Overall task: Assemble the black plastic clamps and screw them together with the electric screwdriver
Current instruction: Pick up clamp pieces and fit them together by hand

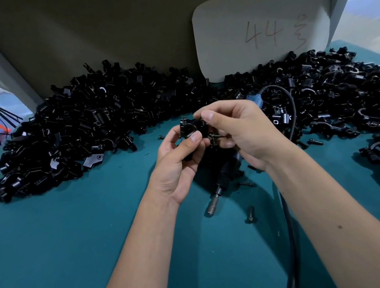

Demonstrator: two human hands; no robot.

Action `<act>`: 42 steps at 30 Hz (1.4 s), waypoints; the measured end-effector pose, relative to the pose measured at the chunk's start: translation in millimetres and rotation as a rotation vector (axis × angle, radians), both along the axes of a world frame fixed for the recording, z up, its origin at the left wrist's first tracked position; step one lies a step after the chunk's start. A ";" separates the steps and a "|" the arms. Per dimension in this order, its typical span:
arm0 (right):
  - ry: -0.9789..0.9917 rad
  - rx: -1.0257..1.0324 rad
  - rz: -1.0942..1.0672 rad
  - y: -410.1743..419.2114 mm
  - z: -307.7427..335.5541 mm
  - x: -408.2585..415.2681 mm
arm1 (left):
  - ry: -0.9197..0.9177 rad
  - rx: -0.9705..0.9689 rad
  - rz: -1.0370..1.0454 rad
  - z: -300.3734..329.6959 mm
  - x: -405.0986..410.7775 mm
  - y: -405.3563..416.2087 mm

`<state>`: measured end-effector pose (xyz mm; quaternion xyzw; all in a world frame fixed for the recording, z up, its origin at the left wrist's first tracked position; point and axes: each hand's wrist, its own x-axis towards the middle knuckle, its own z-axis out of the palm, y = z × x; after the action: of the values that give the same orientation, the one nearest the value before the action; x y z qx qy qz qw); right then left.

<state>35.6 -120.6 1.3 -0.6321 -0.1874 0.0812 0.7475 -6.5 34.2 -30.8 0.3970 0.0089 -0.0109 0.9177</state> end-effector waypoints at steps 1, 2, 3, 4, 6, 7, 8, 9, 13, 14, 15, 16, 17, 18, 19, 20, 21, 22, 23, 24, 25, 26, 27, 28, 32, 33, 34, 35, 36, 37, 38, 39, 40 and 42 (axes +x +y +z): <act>0.007 0.017 -0.004 1.0 0.7 -0.7 | -0.003 -0.002 -0.007 -0.2 0.3 0.2; 0.015 0.036 -0.007 2.2 1.2 -1.4 | -0.006 -0.005 -0.015 -0.3 0.5 -0.1; 0.026 0.056 -0.007 3.1 1.2 -1.7 | -0.008 -0.008 -0.023 -0.3 0.9 -0.5; 0.037 0.077 -0.006 3.9 1.0 -1.7 | -0.009 -0.008 -0.030 -0.3 0.9 -1.2; 0.063 0.118 -0.007 6.1 0.9 -1.7 | -0.013 -0.004 -0.043 0.0 0.6 -1.9; 0.073 0.133 -0.012 6.7 0.4 -1.9 | -0.017 -0.003 -0.049 0.6 0.5 -2.3; 0.076 0.143 -0.016 7.3 -1.1 -1.6 | -0.019 -0.002 -0.053 0.8 0.5 -2.7; 0.072 0.146 -0.015 7.6 -1.9 -1.6 | -0.021 -0.001 -0.053 0.9 0.7 -3.3; 0.102 0.198 0.090 5.4 -5.2 -3.7 | -0.012 -0.051 -0.049 3.0 1.6 -3.6; 0.125 0.218 0.115 4.7 -4.4 -5.0 | -0.008 -0.066 -0.045 3.2 1.7 -3.0; 0.139 0.231 0.127 4.4 -3.9 -6.2 | -0.008 -0.077 -0.040 3.0 1.0 -2.0; 0.138 0.233 0.124 4.4 -3.8 -6.8 | -0.008 -0.085 -0.041 3.1 0.7 -1.7; 0.137 0.225 0.106 5.2 -2.8 -7.4 | -0.010 -0.089 -0.046 3.6 0.8 -1.7; 0.139 0.221 0.083 5.7 -3.1 -7.9 | -0.011 -0.087 -0.052 3.4 0.5 -3.3; 0.144 0.226 0.064 6.5 -2.3 -8.4 | -0.014 -0.076 -0.056 3.6 0.5 -4.7; 0.141 0.232 0.057 7.0 -3.3 -8.3 | -0.020 -0.062 -0.056 3.5 0.0 -5.8; 0.144 0.235 0.059 7.4 -2.9 -8.5 | -0.028 -0.051 -0.055 3.9 -0.2 -6.3; 0.145 0.232 0.065 7.7 -3.0 -8.5 | -0.035 -0.047 -0.056 4.5 -0.4 -6.6; 0.149 0.226 0.081 8.1 -1.7 -10.1 | -0.043 -0.050 -0.054 5.2 -1.1 -5.8; 0.156 0.225 0.100 7.5 -1.5 -10.8 | -0.047 -0.056 -0.051 5.6 -1.7 -5.1; 0.170 0.219 0.109 7.0 -1.2 -11.4 | -0.047 -0.064 -0.044 5.9 -2.4 -4.3; 0.173 0.213 0.100 7.5 -0.7 -12.1 | -0.044 -0.069 -0.039 5.9 -3.0 -3.9; 0.173 0.208 0.081 8.1 -0.2 -12.0 | -0.040 -0.072 -0.036 5.8 -3.3 -3.9; 0.169 0.209 0.058 9.0 -0.6 -10.8 | -0.039 -0.071 -0.038 5.5 -3.2 -4.4; 0.152 0.202 0.035 9.9 -1.8 -9.0 | -0.027 -0.063 -0.042 3.8 -2.3 -6.7; 0.152 0.201 0.063 8.6 -1.6 -9.7 | -0.022 -0.072 -0.038 4.0 -2.2 -5.8; 0.158 0.201 0.084 7.4 -0.8 -10.7 | -0.019 -0.084 -0.035 4.5 -2.2 -4.6; 0.161 0.198 0.089 6.9 -0.6 -11.1 | -0.017 -0.088 -0.035 4.8 -2.0 -3.4; 0.159 0.192 0.073 7.8 -0.5 -11.4 | -0.015 -0.084 -0.033 4.5 -1.6 -2.6; 0.156 0.188 0.051 8.9 -0.5 -10.9 | -0.015 -0.075 -0.033 4.3 -1.3 -2.5; 0.149 0.188 0.027 10.8 -0.4 -10.9 | -0.015 -0.065 -0.033 4.1 -1.1 -3.0; 0.142 0.189 0.003 12.2 -0.7 -10.6 | -0.016 -0.055 -0.036 4.1 -0.8 -4.0; 0.138 0.193 -0.008 13.1 -1.3 -9.7 | -0.017 -0.048 -0.036 4.1 -0.4 -5.1; 0.134 0.209 0.024 12.2 -2.7 -9.6 | -0.013 -0.062 -0.034 3.8 0.4 -4.9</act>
<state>26.0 -108.4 -1.4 -0.5416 -0.1523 0.1122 0.8191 -6.1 29.3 -27.0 0.3688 -0.0039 -0.0241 0.9292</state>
